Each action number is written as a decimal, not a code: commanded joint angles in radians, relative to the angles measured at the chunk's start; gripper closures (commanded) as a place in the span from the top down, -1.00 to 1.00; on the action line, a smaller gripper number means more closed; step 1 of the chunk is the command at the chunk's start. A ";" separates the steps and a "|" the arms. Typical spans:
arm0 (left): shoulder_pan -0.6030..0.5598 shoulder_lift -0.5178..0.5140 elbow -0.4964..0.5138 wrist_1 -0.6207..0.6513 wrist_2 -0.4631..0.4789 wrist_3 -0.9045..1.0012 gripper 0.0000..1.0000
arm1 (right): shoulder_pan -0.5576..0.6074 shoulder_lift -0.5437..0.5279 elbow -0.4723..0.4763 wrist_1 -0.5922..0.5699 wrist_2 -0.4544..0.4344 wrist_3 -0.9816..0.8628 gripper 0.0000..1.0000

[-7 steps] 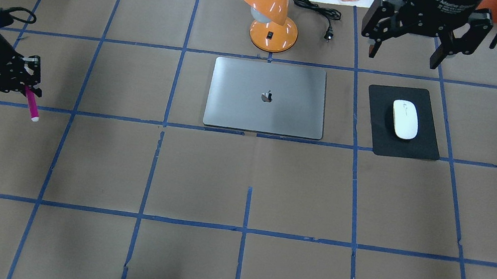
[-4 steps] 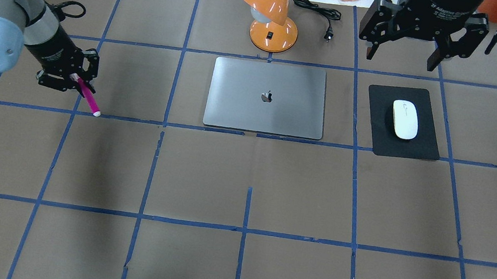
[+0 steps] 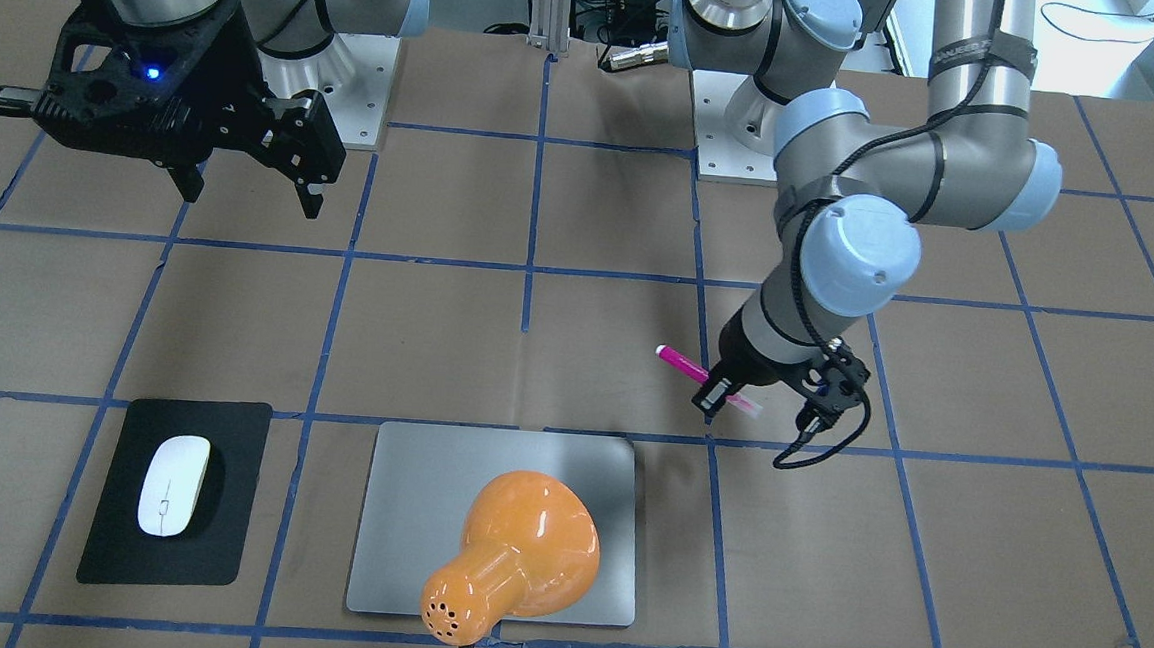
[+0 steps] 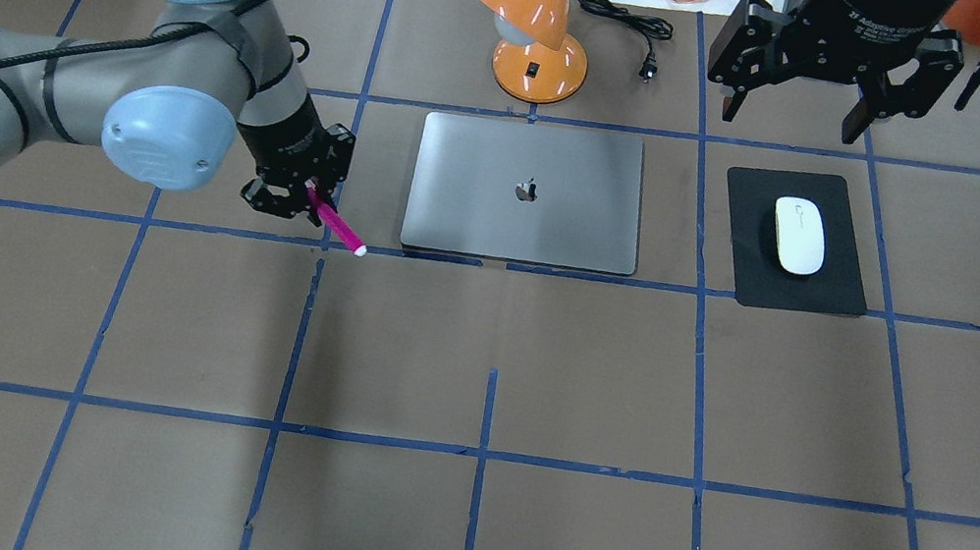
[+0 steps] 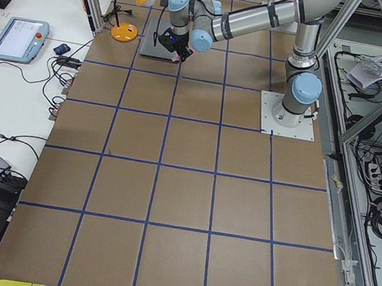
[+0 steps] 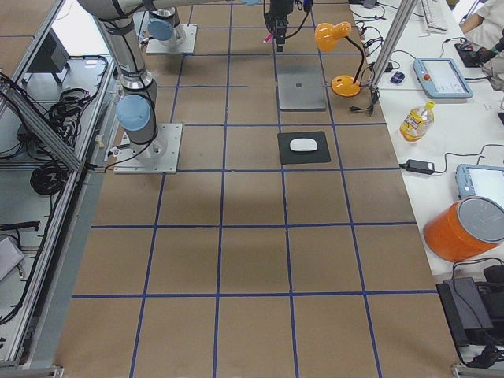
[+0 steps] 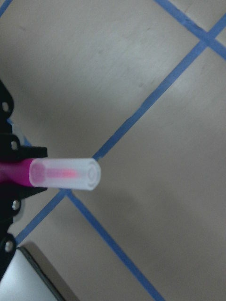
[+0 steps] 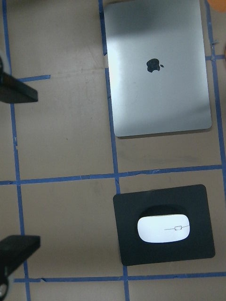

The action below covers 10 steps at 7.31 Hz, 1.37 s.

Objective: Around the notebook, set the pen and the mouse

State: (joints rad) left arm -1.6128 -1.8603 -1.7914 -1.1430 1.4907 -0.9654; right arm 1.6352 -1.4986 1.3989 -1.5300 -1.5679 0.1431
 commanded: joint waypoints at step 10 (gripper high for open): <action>-0.331 -0.135 -0.060 0.302 -0.084 -0.869 -1.00 | 0.000 0.001 0.000 0.002 0.002 -0.004 1.00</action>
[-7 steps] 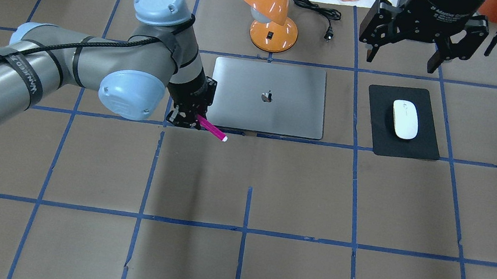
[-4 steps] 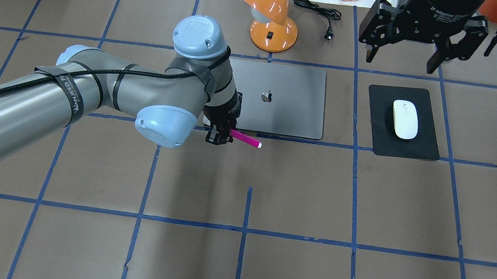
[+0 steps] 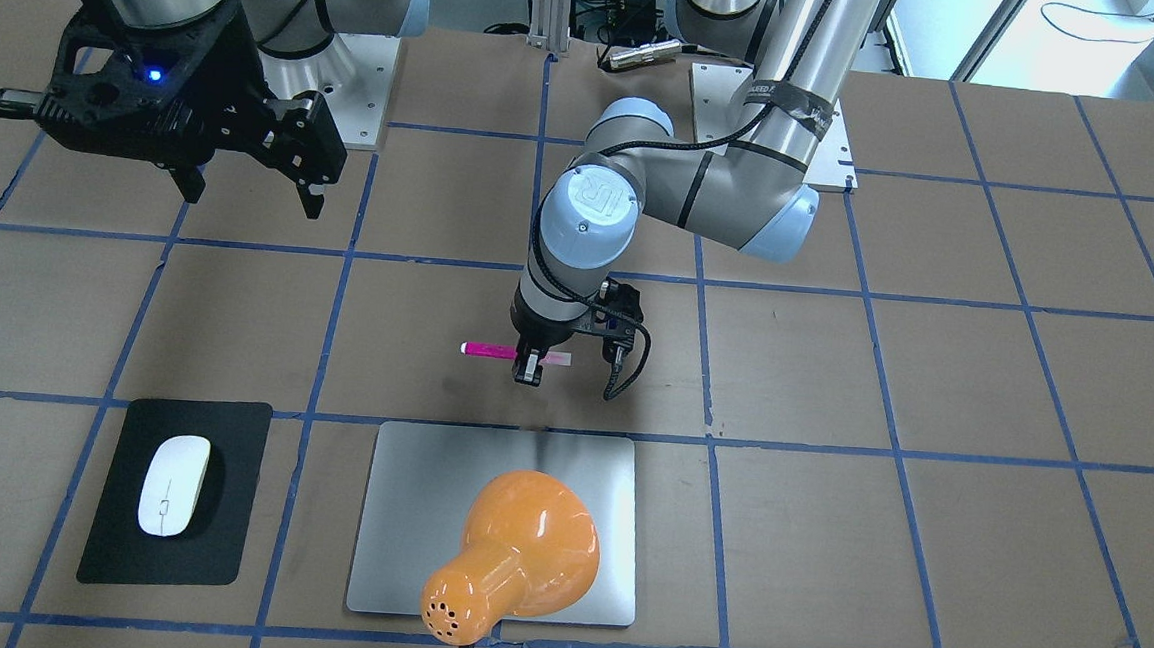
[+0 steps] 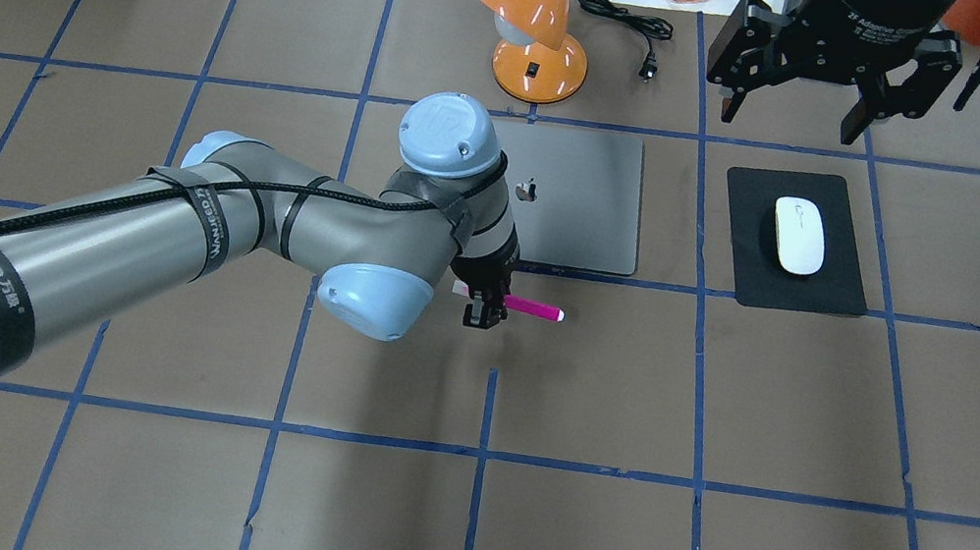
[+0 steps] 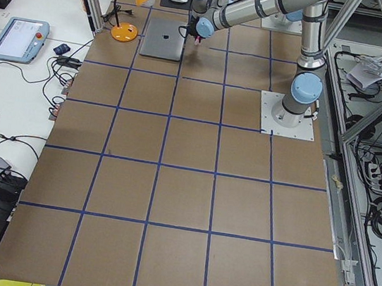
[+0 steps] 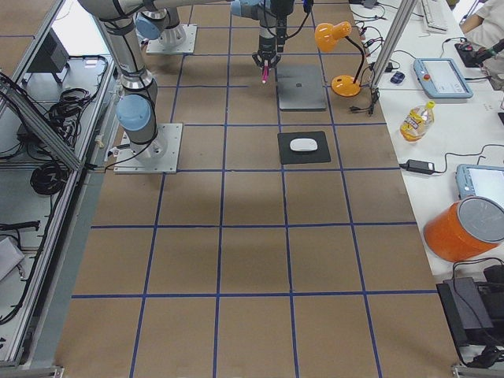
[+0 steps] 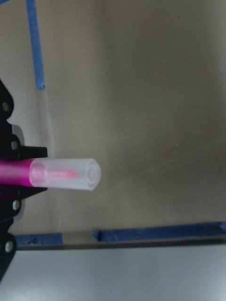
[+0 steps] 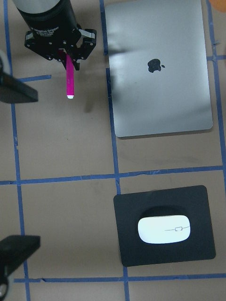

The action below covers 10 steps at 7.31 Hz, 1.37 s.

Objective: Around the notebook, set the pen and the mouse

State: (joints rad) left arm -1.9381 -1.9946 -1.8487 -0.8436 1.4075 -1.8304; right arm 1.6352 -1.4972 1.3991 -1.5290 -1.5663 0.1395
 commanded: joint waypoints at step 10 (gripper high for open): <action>0.040 0.054 0.008 -0.011 0.010 0.409 0.95 | -0.002 0.002 0.003 0.000 -0.001 -0.006 1.00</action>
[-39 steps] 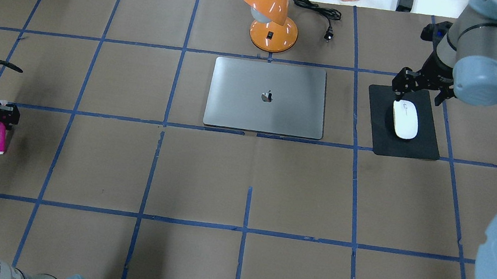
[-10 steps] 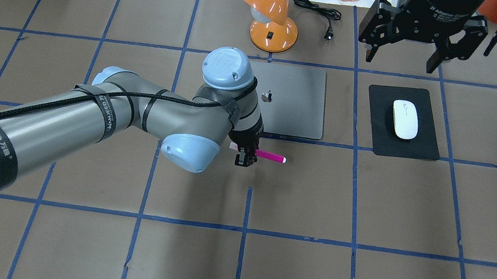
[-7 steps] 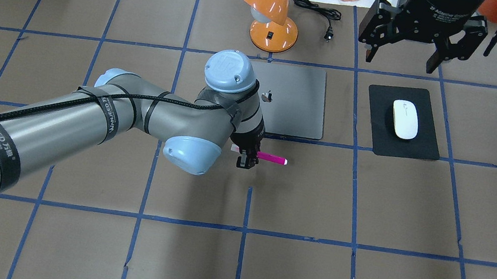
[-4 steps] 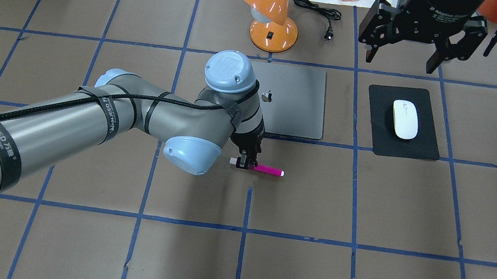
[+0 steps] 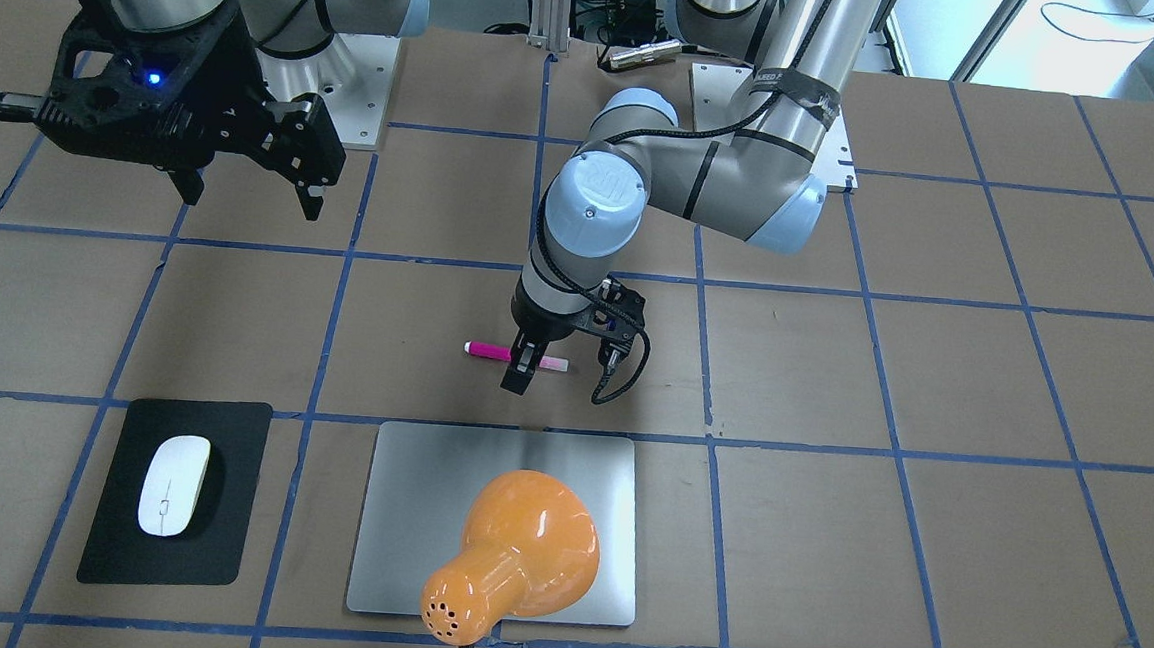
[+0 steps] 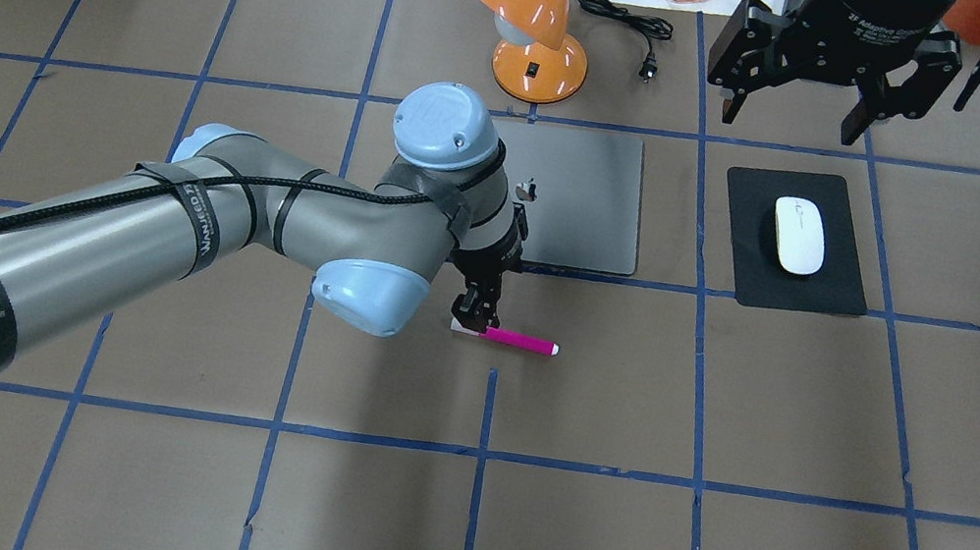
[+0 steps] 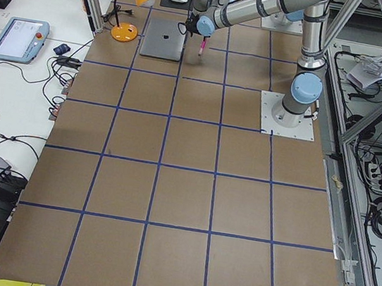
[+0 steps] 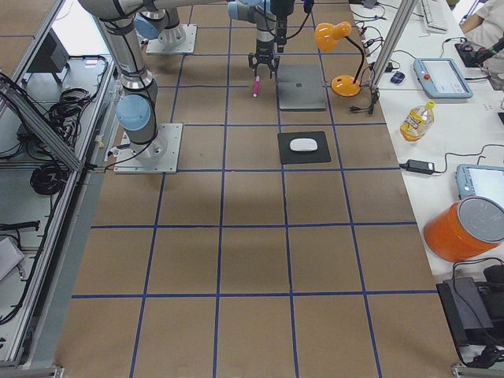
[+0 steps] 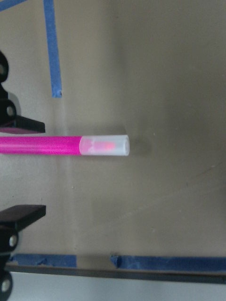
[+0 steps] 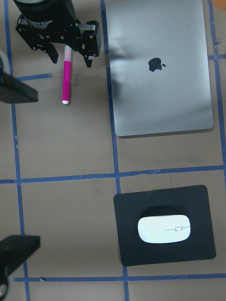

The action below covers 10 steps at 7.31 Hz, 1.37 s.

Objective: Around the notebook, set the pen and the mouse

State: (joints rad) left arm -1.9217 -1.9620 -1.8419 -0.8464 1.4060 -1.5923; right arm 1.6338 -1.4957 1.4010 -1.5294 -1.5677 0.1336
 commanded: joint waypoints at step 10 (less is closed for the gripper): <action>0.316 0.328 0.203 -0.553 0.092 1.619 1.00 | -0.002 0.002 0.000 0.014 0.002 -0.032 1.00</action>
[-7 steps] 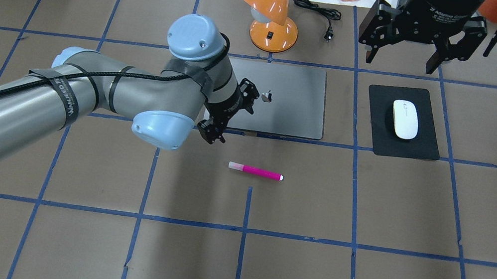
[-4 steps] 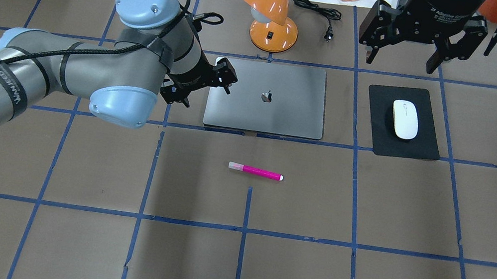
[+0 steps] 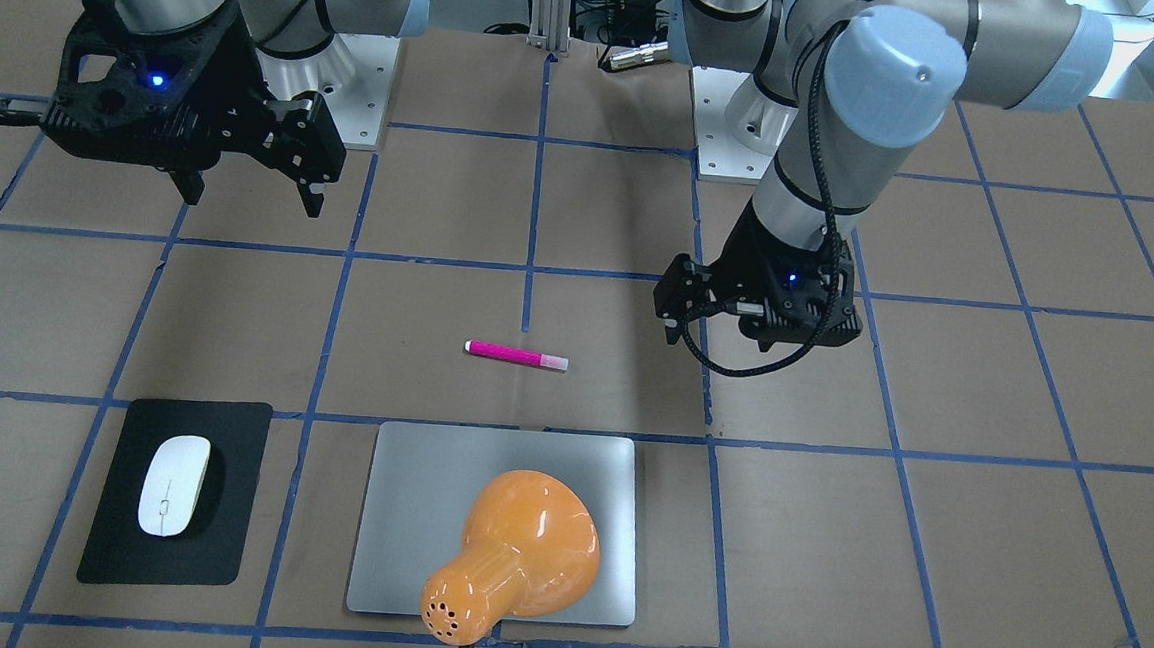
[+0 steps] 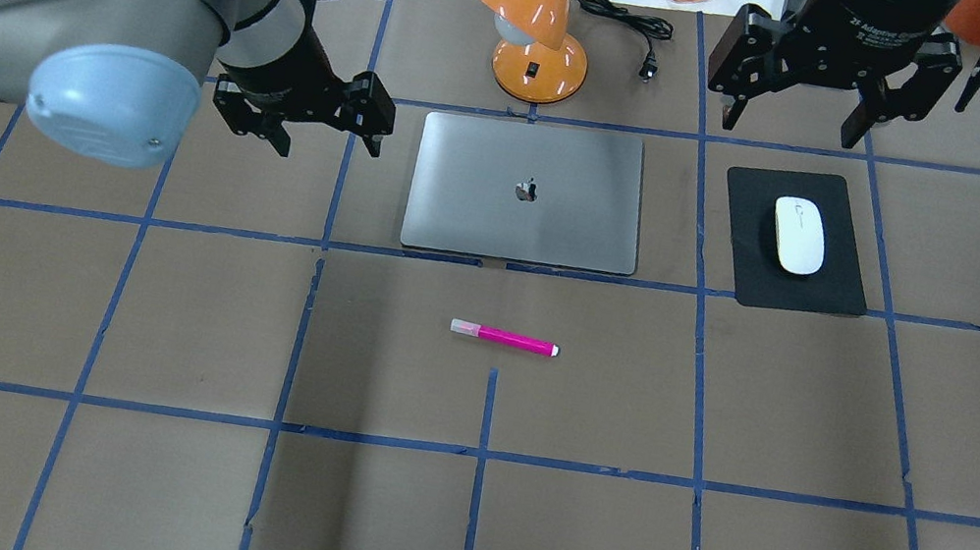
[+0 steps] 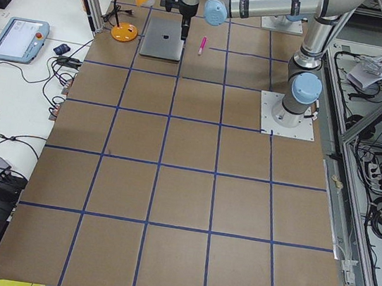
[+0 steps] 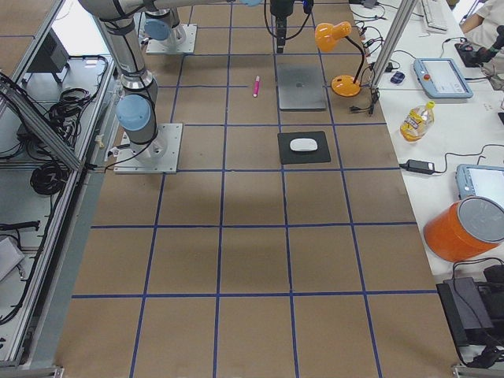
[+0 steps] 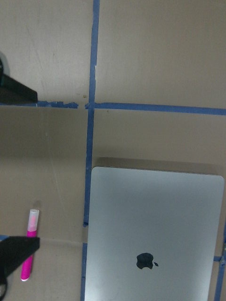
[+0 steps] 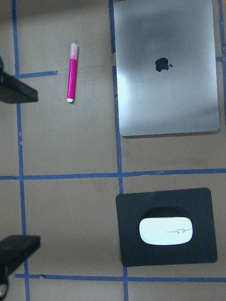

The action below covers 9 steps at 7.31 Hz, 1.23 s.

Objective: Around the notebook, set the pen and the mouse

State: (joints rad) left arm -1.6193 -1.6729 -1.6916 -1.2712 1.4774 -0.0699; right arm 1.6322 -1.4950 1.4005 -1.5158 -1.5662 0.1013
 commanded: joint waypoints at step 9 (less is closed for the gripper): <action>0.118 0.186 0.023 -0.320 0.124 0.256 1.00 | -0.003 0.001 -0.002 -0.001 0.000 0.003 1.00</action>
State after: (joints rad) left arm -1.5017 -1.4987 -1.6577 -1.5882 1.6041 0.1884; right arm 1.6302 -1.4941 1.3995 -1.5177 -1.5662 0.1043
